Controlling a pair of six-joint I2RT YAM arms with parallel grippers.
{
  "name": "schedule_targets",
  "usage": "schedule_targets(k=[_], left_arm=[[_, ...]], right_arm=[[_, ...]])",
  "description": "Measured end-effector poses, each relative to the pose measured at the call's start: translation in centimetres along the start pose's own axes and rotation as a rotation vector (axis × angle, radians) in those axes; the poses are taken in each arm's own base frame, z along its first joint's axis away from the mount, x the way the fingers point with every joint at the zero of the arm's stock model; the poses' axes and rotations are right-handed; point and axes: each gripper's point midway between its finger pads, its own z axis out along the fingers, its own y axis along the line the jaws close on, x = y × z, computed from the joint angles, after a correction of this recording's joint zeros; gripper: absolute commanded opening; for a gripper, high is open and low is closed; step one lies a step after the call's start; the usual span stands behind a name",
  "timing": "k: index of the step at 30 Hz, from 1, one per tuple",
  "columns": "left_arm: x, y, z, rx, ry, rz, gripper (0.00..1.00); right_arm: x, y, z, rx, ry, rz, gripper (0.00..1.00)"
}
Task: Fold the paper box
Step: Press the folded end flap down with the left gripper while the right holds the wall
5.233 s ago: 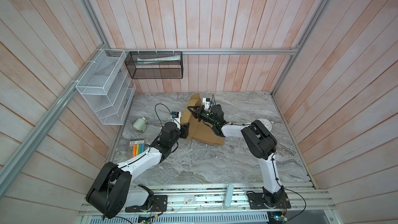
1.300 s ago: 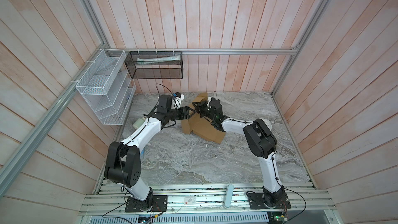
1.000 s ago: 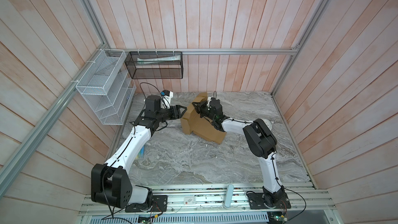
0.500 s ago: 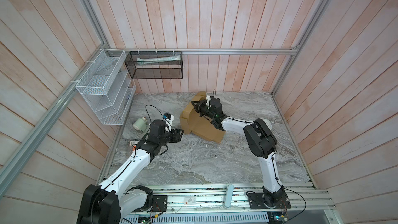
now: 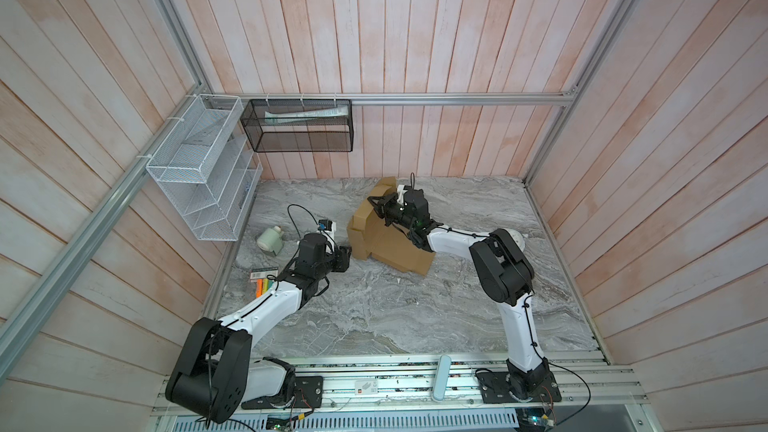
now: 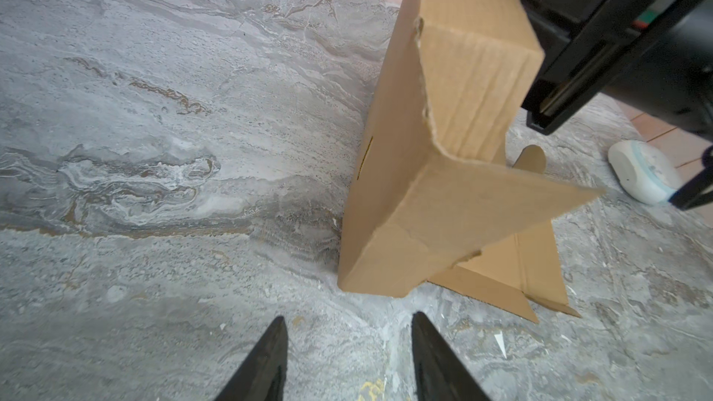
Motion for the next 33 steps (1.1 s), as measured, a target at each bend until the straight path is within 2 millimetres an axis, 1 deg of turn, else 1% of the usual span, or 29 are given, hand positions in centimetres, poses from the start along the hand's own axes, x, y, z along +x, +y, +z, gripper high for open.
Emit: schedule_targets(k=[4,10,13,22,33], left_arm=[[-0.7,-0.5,0.9,0.034,-0.035,0.021,0.49],[-1.8,-1.5,1.5,0.089,-0.088,0.042,0.49],[-2.1,-2.0,1.7,0.119,-0.106,0.047,0.46],[-1.7,-3.1,2.4,0.174,-0.105,0.057,0.39],[-1.7,-4.5,2.3,0.213,-0.109,0.069,0.38]], right_arm=[[0.0,0.1,0.2,0.000,0.001,-0.003,0.00],[0.0,0.0,0.3,0.009,0.005,-0.001,0.00],[0.0,0.0,0.3,0.010,0.005,0.000,0.00],[0.0,-0.1,0.3,0.016,0.005,-0.003,0.00],[-0.1,1.0,0.6,-0.001,0.004,-0.011,0.00]])
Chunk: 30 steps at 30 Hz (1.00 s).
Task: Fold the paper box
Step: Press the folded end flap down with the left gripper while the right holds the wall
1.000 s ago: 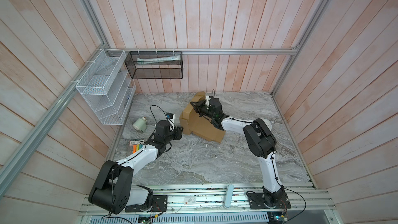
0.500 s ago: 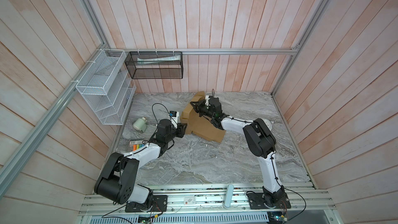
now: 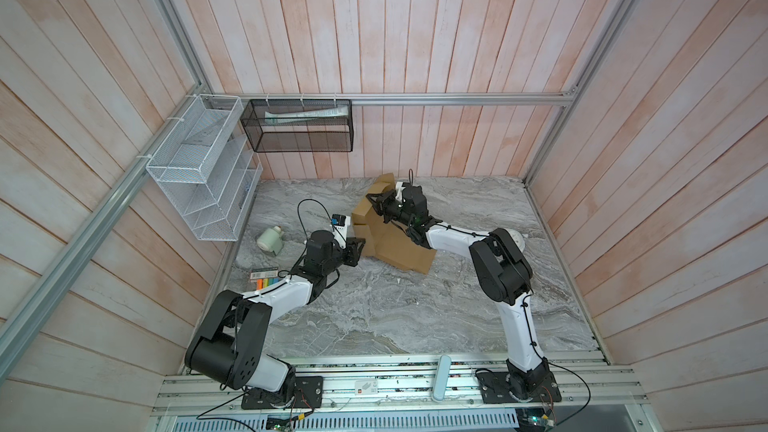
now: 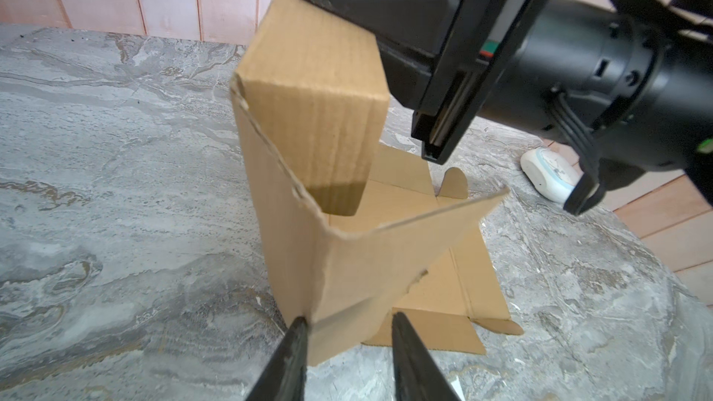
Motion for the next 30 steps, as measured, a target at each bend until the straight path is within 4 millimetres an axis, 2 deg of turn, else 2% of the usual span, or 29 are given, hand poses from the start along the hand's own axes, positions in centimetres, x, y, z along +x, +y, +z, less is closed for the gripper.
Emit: schedule_targets(k=[6,15,20,30], left_arm=[[0.4,-0.6,0.6,-0.013,0.009,0.007,0.39],[-0.7,-0.6,1.4,-0.088,-0.023,0.021,0.40],[-0.4,-0.4,1.9,-0.126,-0.020,0.021,0.40],[0.1,-0.2,2.2,-0.158,-0.016,0.014,0.32]], right_arm=[[0.0,-0.2,0.0,0.007,-0.002,0.002,0.00],[0.0,-0.1,0.0,0.004,-0.003,0.001,0.00],[0.1,-0.3,-0.1,0.000,-0.003,0.002,0.00],[0.2,-1.1,-0.3,0.002,-0.002,0.008,0.00]])
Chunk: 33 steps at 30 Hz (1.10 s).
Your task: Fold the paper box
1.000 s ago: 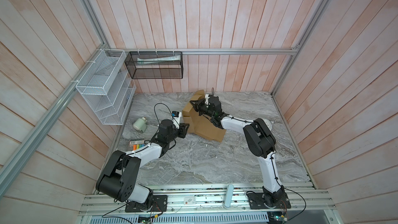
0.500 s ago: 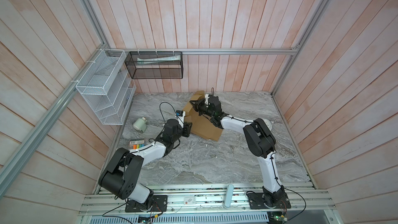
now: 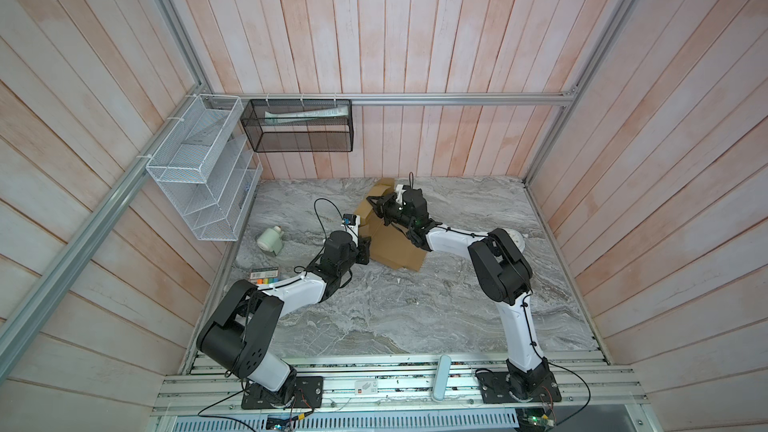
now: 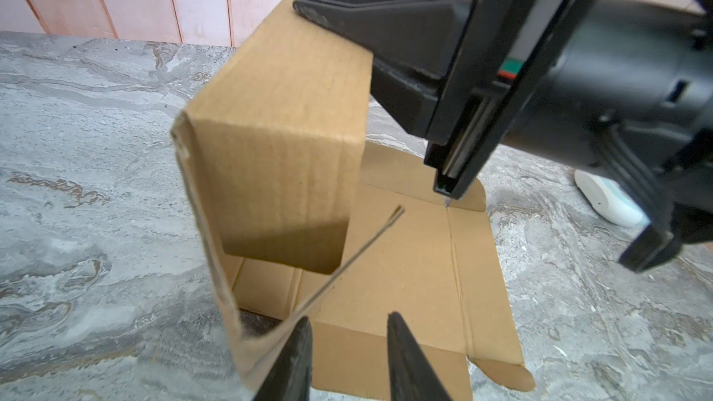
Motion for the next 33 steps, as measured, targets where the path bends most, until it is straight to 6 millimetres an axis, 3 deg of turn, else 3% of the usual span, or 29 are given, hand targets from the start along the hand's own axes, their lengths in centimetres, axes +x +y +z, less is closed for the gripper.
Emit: schedule_targets(k=[12,23,33], left_arm=[[-0.3,0.3,0.2,-0.019,-0.018,0.011,0.30],[1.1,0.9,1.7,-0.048,0.005,0.018,0.29],[1.2,1.0,1.9,-0.051,0.000,0.007,0.30]], right_arm=[[0.0,0.0,-0.1,-0.008,-0.005,0.001,0.00],[0.1,-1.1,-0.6,-0.029,-0.029,0.015,0.00],[0.2,-1.1,-0.6,-0.034,-0.040,0.020,0.00]])
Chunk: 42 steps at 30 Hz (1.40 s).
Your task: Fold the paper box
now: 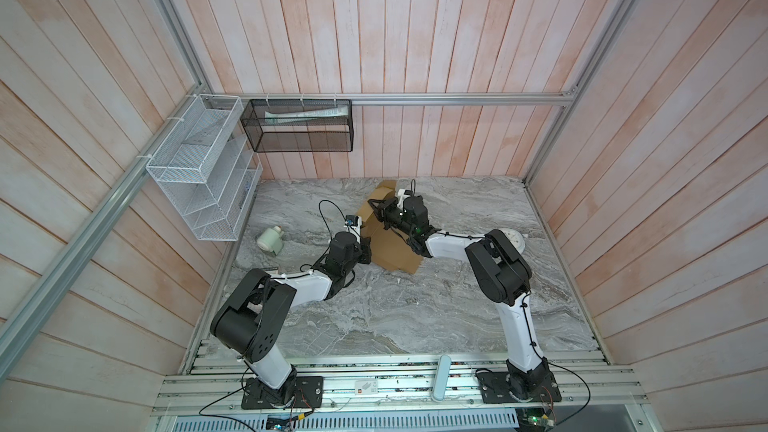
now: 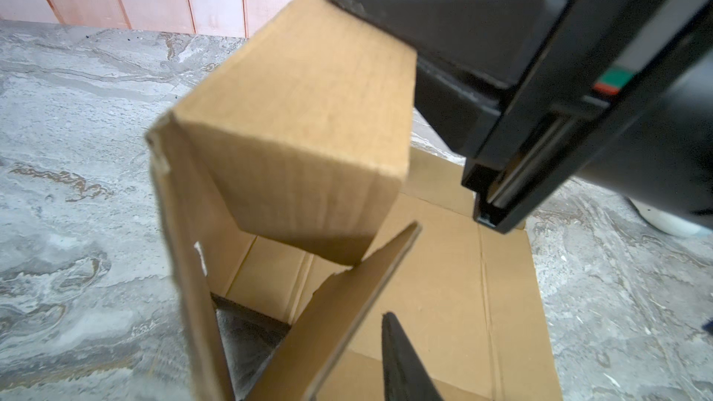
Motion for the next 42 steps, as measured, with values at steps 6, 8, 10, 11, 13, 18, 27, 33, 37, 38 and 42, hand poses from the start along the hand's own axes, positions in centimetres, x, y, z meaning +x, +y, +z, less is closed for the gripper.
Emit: schedule_targets(k=[6,8,10,11,13,18,27,33,37,38,42], left_arm=[[0.0,0.2,0.0,-0.006,-0.001,-0.001,0.29],[-0.1,0.2,0.0,-0.010,-0.003,-0.003,0.29],[-0.1,0.3,0.0,-0.014,-0.004,-0.005,0.29],[-0.1,0.4,0.0,-0.017,-0.004,-0.006,0.29],[-0.1,0.4,0.0,-0.020,-0.006,-0.007,0.29],[-0.1,0.5,0.0,-0.022,-0.007,-0.017,0.29],[-0.6,1.2,0.0,-0.049,-0.020,-0.057,0.30],[-0.7,1.4,0.1,-0.053,-0.021,-0.075,0.30],[-0.7,1.5,0.1,-0.055,-0.021,-0.081,0.31],[-0.7,1.5,0.1,-0.053,-0.020,-0.081,0.31],[-0.7,1.6,0.0,-0.049,-0.018,-0.081,0.32]], right_arm=[[0.0,-0.1,0.0,0.003,-0.009,0.000,0.00],[0.1,-0.1,0.1,0.004,-0.016,0.000,0.00],[0.2,-0.1,0.1,0.005,-0.024,0.000,0.00],[0.3,-0.1,0.2,0.004,-0.027,-0.001,0.00],[0.4,-0.1,0.2,0.006,-0.032,-0.001,0.00],[0.8,-0.2,0.3,0.009,-0.045,0.007,0.00],[1.0,-0.3,0.3,0.008,-0.082,0.022,0.00],[1.0,-0.2,0.1,0.001,-0.091,0.028,0.00],[1.1,-0.2,0.2,0.001,-0.095,0.028,0.00],[1.1,-0.2,0.2,0.001,-0.097,0.028,0.00],[1.1,-0.3,0.2,0.002,-0.100,0.028,0.00]])
